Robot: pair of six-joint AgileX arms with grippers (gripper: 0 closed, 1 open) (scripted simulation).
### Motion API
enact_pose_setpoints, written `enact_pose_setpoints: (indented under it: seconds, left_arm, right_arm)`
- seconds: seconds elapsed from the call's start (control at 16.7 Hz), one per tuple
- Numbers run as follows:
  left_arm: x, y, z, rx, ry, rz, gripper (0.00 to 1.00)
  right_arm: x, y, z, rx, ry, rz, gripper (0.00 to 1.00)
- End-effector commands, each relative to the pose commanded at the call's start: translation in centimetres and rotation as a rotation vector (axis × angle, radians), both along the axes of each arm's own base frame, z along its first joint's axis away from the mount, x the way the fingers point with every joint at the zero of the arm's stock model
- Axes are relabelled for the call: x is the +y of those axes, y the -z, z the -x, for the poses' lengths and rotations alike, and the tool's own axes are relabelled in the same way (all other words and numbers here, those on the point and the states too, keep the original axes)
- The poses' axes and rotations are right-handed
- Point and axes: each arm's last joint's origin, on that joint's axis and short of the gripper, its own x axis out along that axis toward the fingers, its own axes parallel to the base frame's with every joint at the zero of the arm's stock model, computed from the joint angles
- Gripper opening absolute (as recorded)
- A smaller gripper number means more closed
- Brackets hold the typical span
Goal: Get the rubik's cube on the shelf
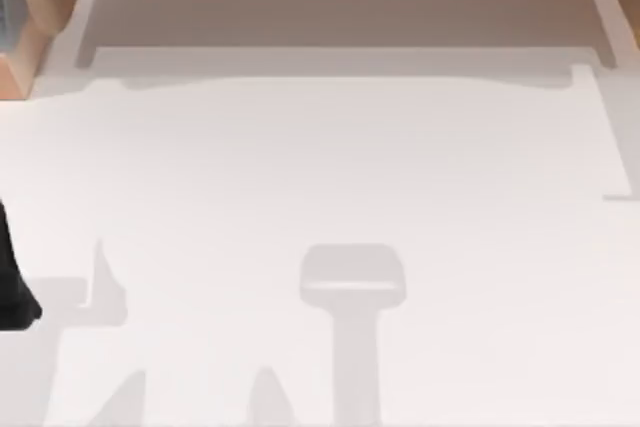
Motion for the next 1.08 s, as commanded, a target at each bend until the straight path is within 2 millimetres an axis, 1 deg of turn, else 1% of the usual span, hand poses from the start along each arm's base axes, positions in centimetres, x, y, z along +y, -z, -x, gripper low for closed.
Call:
enact_pose_setpoints:
  seconds: [0.12,0.24,0.36,0.48,0.66,0.78,0.9,1.08]
  left_arm:
    - [0.0,0.0,0.0,0.0,0.0,0.0,1.0]
    - [0.0,0.0,0.0,0.0,0.0,0.0,1.0]
    - [0.0,0.0,0.0,0.0,0.0,0.0,1.0]
    - [0.0,0.0,0.0,0.0,0.0,0.0,1.0]
    - [0.0,0.0,0.0,0.0,0.0,0.0,1.0]
    - [0.0,0.0,0.0,0.0,0.0,0.0,1.0]
    - [0.0,0.0,0.0,0.0,0.0,0.0,1.0]
    - [0.0,0.0,0.0,0.0,0.0,0.0,1.0]
  right_arm:
    - [-0.7,-2.5,-2.4,0.018,0.042,-0.135,1.0]
    - [-0.5,-4.8,-5.0,0.053,0.076,-0.282,1.0]
    - [0.8,-6.5,-7.6,0.112,0.105,-0.437,1.0]
    - [2.9,-7.5,-10.2,0.195,0.134,-0.589,1.0]
    - [6.8,-7.9,-13.4,0.356,0.193,-0.788,1.0]
    - [9.5,-7.6,-14.9,0.472,0.247,-0.89,1.0]
    - [11.7,-7.1,-16.0,0.578,0.311,-0.966,1.0]
    - [13.8,-5.8,-17.0,0.7,0.407,-1.035,1.0]
